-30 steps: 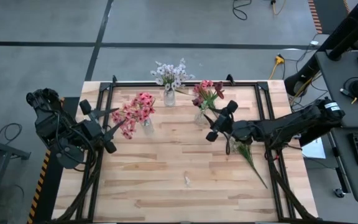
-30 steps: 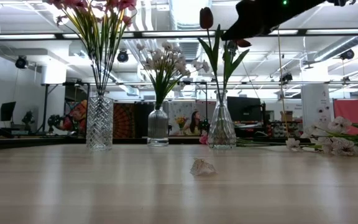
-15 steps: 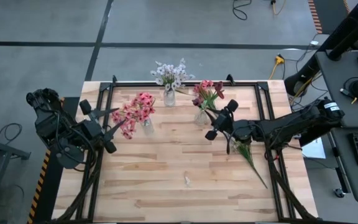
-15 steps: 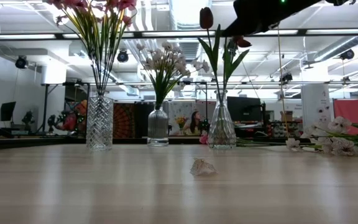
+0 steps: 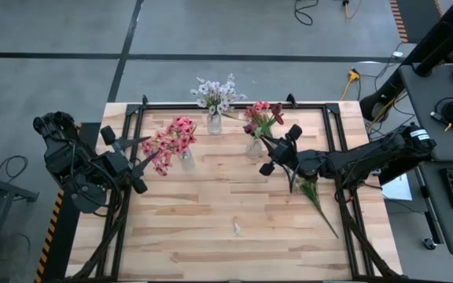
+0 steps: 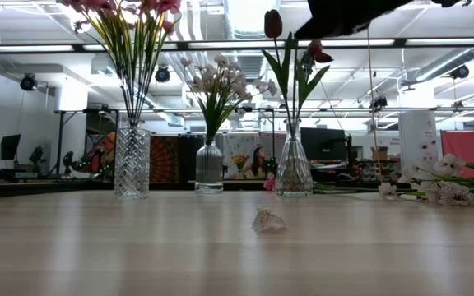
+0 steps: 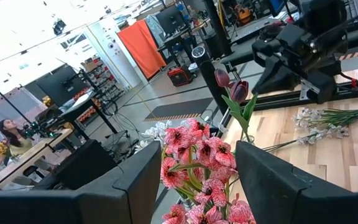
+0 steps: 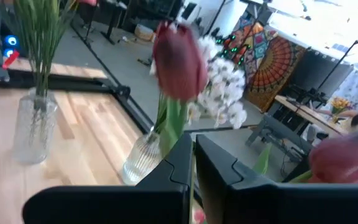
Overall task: Sort flowers into vase by color
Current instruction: Put the red tulip into the bottom right transparent vase
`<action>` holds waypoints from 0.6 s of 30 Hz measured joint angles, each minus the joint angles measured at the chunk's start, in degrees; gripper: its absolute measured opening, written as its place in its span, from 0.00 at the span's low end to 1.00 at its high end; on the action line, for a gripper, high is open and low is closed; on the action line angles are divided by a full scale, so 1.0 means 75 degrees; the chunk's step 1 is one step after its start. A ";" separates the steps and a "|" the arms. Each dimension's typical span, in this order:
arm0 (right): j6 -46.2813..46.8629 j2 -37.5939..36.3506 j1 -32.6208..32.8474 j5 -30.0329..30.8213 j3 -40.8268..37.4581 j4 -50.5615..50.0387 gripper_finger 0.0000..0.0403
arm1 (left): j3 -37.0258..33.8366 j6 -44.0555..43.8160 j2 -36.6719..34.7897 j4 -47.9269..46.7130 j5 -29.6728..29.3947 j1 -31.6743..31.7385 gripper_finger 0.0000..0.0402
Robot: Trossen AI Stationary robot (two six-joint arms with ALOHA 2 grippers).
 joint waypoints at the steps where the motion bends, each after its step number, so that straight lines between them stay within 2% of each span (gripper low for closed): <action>1: -0.0175 -0.0016 0.0000 0.0003 0.0032 0.0109 0.02 | 0.0000 0.0000 0.0002 0.0000 0.0000 0.0000 0.47; 8: -0.1394 -0.0012 0.0014 0.0000 0.0881 0.0171 0.02 | 0.0000 -0.0006 0.0000 0.0000 0.0026 0.0003 0.47; 15: -0.2968 -0.0009 0.0021 -0.0035 0.2218 -0.0180 0.02 | 0.0000 -0.0009 0.0002 0.0004 0.0612 0.0003 0.47; 18: -0.3328 -0.0009 0.0067 -0.0302 0.2916 -0.0607 0.02 | -0.0020 0.0124 0.0000 0.0071 0.0868 0.0002 0.47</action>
